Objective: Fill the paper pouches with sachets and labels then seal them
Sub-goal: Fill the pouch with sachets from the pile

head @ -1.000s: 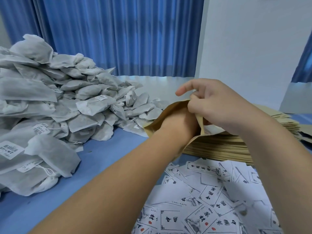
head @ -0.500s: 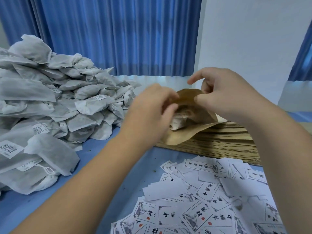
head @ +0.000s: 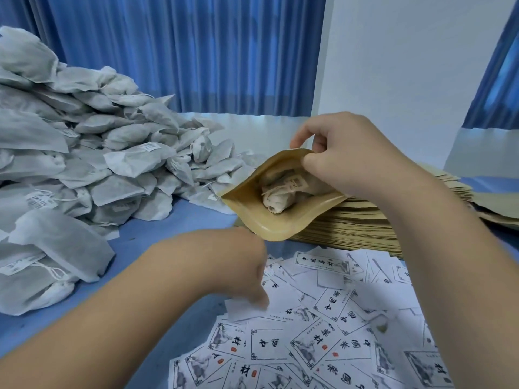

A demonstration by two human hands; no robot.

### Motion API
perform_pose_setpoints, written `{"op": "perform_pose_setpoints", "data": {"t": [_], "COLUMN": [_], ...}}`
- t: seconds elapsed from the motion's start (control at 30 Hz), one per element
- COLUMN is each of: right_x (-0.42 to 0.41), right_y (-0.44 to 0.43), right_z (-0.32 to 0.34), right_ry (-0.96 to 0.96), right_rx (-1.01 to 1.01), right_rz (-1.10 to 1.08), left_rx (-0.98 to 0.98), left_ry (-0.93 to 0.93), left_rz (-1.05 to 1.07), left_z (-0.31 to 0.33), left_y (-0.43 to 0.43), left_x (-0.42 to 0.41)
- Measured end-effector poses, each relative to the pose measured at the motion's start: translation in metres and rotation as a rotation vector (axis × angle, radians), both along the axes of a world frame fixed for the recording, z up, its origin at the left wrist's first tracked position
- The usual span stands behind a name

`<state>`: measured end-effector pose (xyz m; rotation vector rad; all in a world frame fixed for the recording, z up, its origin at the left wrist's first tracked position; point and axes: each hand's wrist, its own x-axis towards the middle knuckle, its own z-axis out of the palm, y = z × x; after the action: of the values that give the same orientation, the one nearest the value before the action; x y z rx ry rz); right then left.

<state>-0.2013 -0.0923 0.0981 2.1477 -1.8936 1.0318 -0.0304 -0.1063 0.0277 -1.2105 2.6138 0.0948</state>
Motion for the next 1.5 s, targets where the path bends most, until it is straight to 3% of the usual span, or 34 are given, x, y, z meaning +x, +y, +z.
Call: {"op": "perform_pose_setpoints", "data": {"t": [0.33, 0.57, 0.67, 0.77, 0.87, 1.03, 1.3, 1.5], "right_x": [0.003, 0.003, 0.003, 0.006, 0.009, 0.013, 0.024, 0.029], "right_y": [-0.001, 0.002, 0.003, 0.003, 0.002, 0.003, 0.007, 0.01], "right_z": [-0.001, 0.001, 0.001, 0.001, 0.001, 0.001, 0.0, 0.0], "right_ry": [0.01, 0.009, 0.003, -0.001, 0.014, 0.012, 0.033, 0.026], "right_rx": [0.032, 0.044, 0.042, 0.043, 0.054, 0.056, 0.057, 0.07], "right_rz": [0.0, 0.003, 0.003, 0.013, 0.023, 0.052, 0.12, 0.164], "left_rx": [0.153, 0.061, -0.066, -0.442, -0.712, -0.539, -0.239, -0.523], "left_ry": [0.08, 0.227, 0.436, 0.636, 0.671, 0.536, 0.589, 0.518], "left_rz": [0.034, -0.049, -0.066, -0.036, 0.049, 0.021, -0.094, -0.106], "left_z": [-0.007, 0.024, 0.052, 0.057, 0.042, 0.012, 0.004, 0.004], "left_y": [-0.007, 0.0, 0.009, 0.011, 0.007, -0.011, -0.013, -0.014], "left_x": [0.004, 0.013, 0.022, 0.02, 0.01, -0.003, -0.003, -0.008]}}
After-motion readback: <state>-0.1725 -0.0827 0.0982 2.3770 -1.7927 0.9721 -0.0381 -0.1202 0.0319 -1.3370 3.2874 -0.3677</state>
